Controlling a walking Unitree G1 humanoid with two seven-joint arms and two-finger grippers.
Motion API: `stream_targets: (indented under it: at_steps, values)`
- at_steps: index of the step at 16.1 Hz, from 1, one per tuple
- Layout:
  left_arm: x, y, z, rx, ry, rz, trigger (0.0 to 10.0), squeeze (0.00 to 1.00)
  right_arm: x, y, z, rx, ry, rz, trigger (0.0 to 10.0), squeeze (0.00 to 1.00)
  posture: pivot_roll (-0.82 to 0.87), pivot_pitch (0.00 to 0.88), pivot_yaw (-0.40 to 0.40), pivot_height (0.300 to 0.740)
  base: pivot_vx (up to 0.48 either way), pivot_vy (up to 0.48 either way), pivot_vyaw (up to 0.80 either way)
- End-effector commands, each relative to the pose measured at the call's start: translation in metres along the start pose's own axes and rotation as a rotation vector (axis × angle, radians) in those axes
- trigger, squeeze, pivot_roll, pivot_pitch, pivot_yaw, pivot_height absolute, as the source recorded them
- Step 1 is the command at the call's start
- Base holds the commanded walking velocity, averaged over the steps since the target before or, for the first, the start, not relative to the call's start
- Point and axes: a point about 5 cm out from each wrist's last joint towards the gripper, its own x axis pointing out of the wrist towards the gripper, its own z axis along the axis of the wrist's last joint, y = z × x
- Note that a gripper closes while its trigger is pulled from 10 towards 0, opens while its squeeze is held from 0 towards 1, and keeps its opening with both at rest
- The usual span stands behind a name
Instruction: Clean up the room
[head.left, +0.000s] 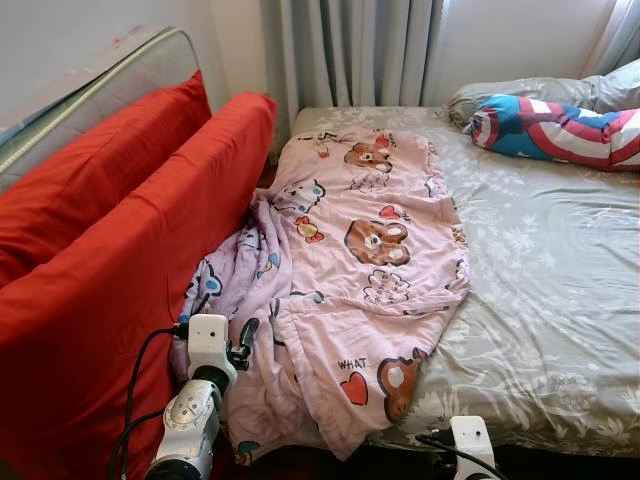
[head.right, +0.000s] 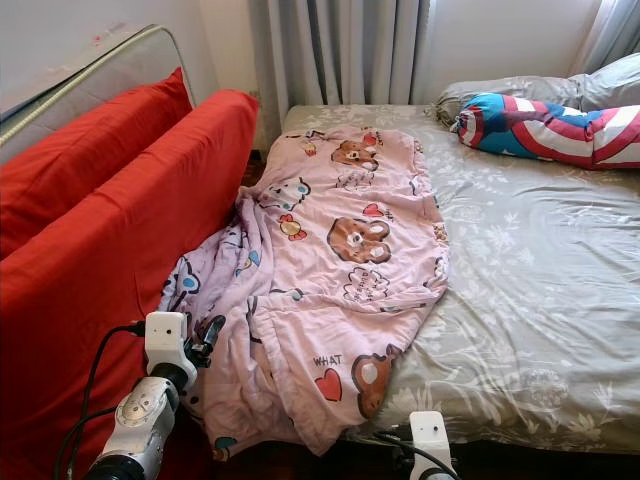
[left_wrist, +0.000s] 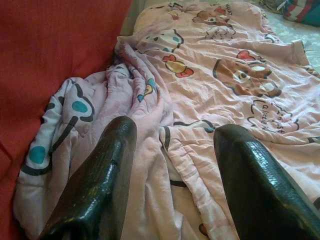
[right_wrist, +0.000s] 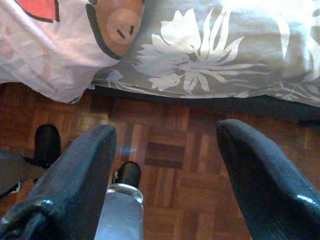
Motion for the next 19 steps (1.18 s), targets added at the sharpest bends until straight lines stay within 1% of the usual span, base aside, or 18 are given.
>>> stream_targets:
  at_steps: [1,4,5,19]
  values:
    - [-0.0007,0.0020,-0.0001,-0.010,0.003,0.007,10.0,0.00,0.0001,0.0007,-0.0001,-0.008,0.003,0.004,10.0,0.00,0.02,0.001,0.025,0.700,0.000,0.000,0.00]
    - [-0.0011,0.0021,-0.0006,-0.010,0.005,0.006,10.0,0.00,0.0001,0.0006,-0.0001,-0.009,0.004,0.003,10.0,0.00,0.02,0.001,0.025,0.665,0.000,0.000,0.00]
    - [-0.0013,0.0023,-0.0007,-0.011,0.006,0.007,10.0,0.00,0.0000,0.0010,0.0012,0.001,-0.012,0.007,10.0,0.00,0.02,0.001,0.025,0.656,0.000,0.000,0.00]
    - [-0.0021,0.0001,-0.0028,-0.020,0.017,-0.010,10.0,0.00,0.0002,0.0006,0.0021,0.002,-0.016,0.002,10.0,0.00,0.02,0.012,0.025,0.656,0.000,0.000,0.00]
